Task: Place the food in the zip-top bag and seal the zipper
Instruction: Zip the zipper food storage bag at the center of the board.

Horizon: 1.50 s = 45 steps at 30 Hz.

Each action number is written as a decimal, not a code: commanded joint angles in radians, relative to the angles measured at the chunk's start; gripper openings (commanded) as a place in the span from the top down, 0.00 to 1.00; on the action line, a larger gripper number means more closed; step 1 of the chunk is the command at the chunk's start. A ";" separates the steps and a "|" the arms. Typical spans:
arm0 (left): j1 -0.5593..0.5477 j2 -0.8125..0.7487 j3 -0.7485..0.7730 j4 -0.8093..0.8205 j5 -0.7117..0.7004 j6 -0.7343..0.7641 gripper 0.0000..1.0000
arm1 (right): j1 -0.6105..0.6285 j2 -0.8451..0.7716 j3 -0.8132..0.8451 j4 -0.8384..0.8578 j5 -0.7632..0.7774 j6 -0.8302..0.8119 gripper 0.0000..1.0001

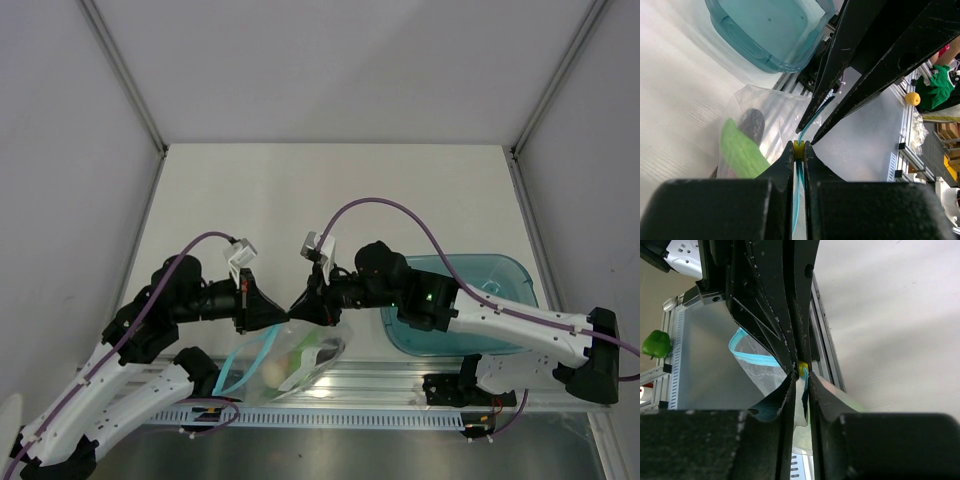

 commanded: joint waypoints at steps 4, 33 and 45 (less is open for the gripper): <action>-0.003 -0.011 0.037 0.000 0.015 0.029 0.99 | -0.004 0.004 0.042 0.036 -0.020 -0.005 0.95; -0.004 0.005 0.034 -0.002 0.011 0.027 0.99 | 0.042 -0.135 -0.036 -0.004 0.427 -0.046 1.00; -0.003 -0.009 0.023 -0.011 0.004 0.033 1.00 | -0.004 -0.155 -0.047 -0.061 0.497 -0.055 1.00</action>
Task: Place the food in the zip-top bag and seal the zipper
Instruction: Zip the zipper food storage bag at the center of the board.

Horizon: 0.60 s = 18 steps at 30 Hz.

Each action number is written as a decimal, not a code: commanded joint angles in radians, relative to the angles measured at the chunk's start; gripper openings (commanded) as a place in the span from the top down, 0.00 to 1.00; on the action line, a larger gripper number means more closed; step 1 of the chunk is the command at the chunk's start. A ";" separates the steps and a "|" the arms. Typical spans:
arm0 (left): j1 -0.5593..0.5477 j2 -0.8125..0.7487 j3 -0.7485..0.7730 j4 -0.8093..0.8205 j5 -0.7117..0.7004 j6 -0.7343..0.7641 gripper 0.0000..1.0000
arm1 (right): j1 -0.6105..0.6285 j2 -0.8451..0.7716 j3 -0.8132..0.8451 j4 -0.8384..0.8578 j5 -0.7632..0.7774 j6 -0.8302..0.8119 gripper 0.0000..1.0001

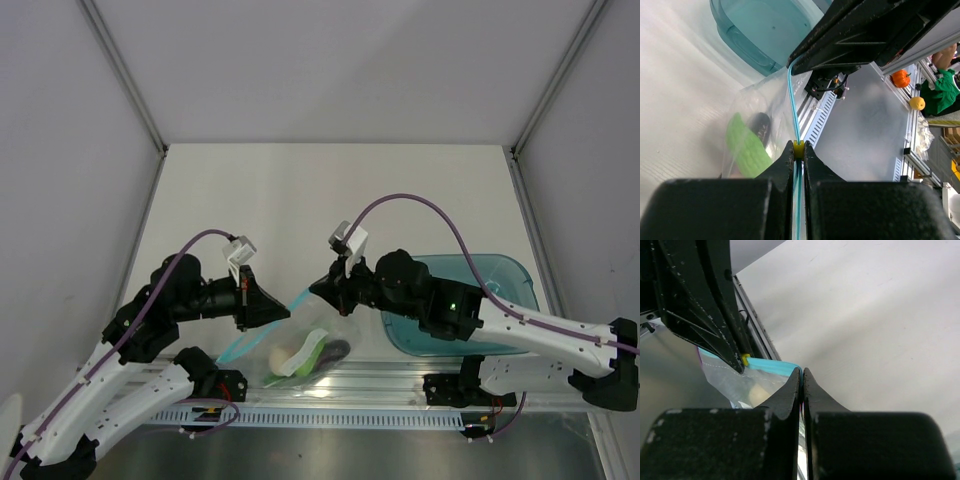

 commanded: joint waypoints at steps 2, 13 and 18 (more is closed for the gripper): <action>-0.003 -0.014 0.016 -0.034 0.024 0.022 0.99 | -0.047 -0.043 -0.012 -0.012 0.120 -0.027 1.00; -0.003 -0.006 0.027 -0.035 0.024 0.022 0.99 | -0.140 -0.129 -0.071 -0.050 0.128 -0.011 1.00; -0.003 -0.005 0.028 -0.034 0.024 0.020 0.99 | -0.183 -0.175 -0.099 -0.067 0.119 -0.004 1.00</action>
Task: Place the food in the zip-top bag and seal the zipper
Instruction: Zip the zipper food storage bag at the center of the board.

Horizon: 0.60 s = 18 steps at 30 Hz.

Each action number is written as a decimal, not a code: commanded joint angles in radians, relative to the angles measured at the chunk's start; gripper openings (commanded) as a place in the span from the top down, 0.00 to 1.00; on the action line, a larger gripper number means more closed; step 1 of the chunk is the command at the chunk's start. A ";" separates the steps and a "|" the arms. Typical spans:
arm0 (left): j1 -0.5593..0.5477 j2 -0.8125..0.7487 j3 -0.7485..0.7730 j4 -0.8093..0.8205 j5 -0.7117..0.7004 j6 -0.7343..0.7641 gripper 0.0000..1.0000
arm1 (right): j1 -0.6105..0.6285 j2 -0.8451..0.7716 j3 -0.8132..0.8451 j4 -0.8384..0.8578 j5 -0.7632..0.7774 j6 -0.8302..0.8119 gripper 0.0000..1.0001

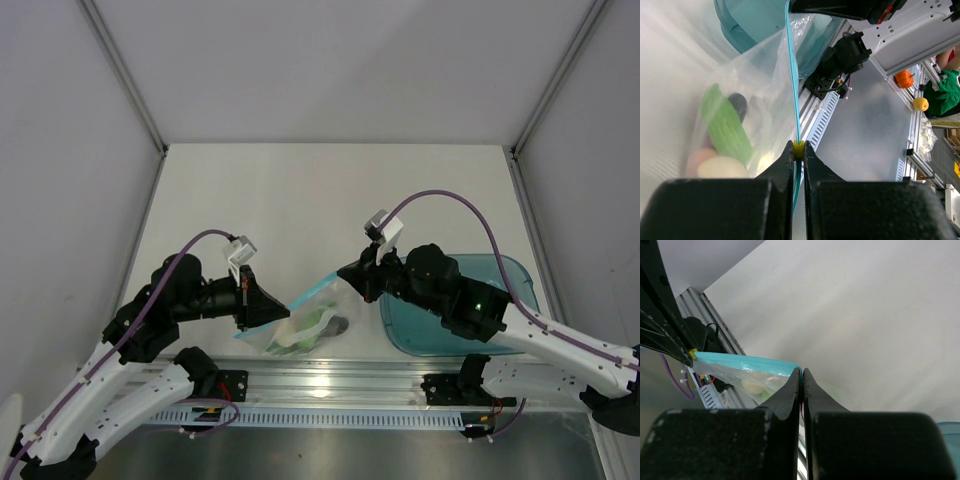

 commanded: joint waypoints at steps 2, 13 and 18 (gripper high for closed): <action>-0.004 -0.004 0.028 -0.024 0.040 0.011 0.99 | -0.063 -0.056 -0.029 -0.032 0.107 -0.002 1.00; -0.003 -0.001 0.037 -0.025 0.040 0.011 1.00 | -0.132 -0.113 -0.111 -0.035 0.119 0.041 1.00; -0.003 0.001 0.042 -0.027 0.041 0.014 0.99 | -0.188 -0.148 -0.137 -0.059 0.127 0.062 1.00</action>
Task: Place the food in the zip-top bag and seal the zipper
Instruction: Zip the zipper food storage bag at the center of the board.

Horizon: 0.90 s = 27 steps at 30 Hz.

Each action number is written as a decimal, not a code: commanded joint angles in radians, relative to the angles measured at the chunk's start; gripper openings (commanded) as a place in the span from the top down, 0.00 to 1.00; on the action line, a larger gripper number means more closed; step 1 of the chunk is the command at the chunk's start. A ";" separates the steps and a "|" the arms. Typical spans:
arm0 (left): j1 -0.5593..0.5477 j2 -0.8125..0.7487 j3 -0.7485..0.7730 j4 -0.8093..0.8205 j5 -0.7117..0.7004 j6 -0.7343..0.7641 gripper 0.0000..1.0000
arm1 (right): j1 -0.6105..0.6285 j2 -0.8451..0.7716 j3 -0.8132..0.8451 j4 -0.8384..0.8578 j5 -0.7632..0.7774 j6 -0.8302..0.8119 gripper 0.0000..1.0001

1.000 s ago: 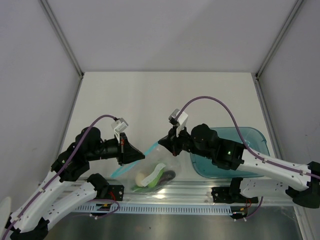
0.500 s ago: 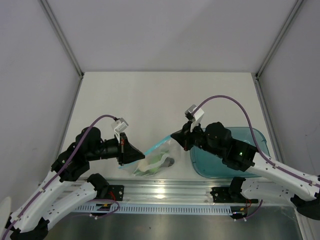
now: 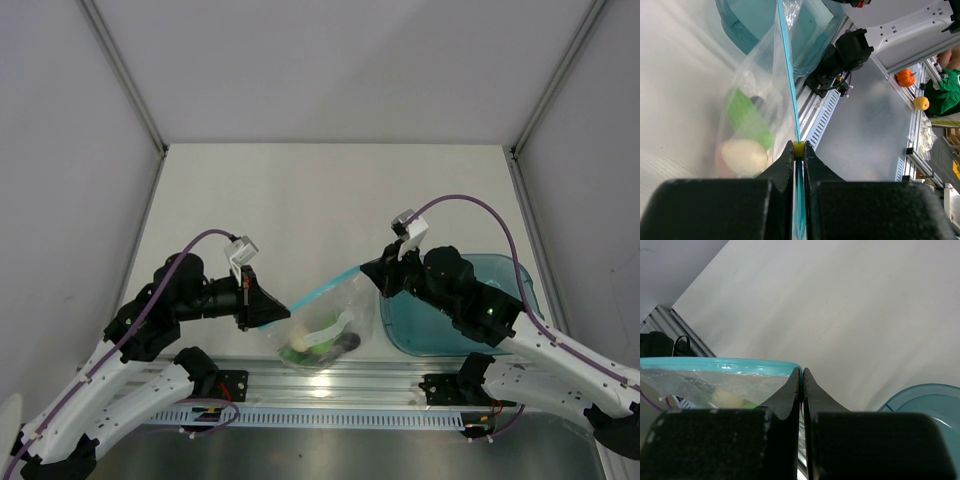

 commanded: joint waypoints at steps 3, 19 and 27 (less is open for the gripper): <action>-0.004 -0.009 0.047 -0.023 0.039 0.015 1.00 | -0.079 -0.049 -0.026 -0.041 0.104 0.008 1.00; -0.003 -0.013 0.054 -0.046 0.022 0.028 0.99 | -0.146 -0.094 -0.064 -0.068 0.069 0.019 1.00; -0.003 -0.020 0.045 -0.052 0.019 0.029 0.99 | -0.154 -0.105 -0.079 -0.045 0.037 0.022 1.00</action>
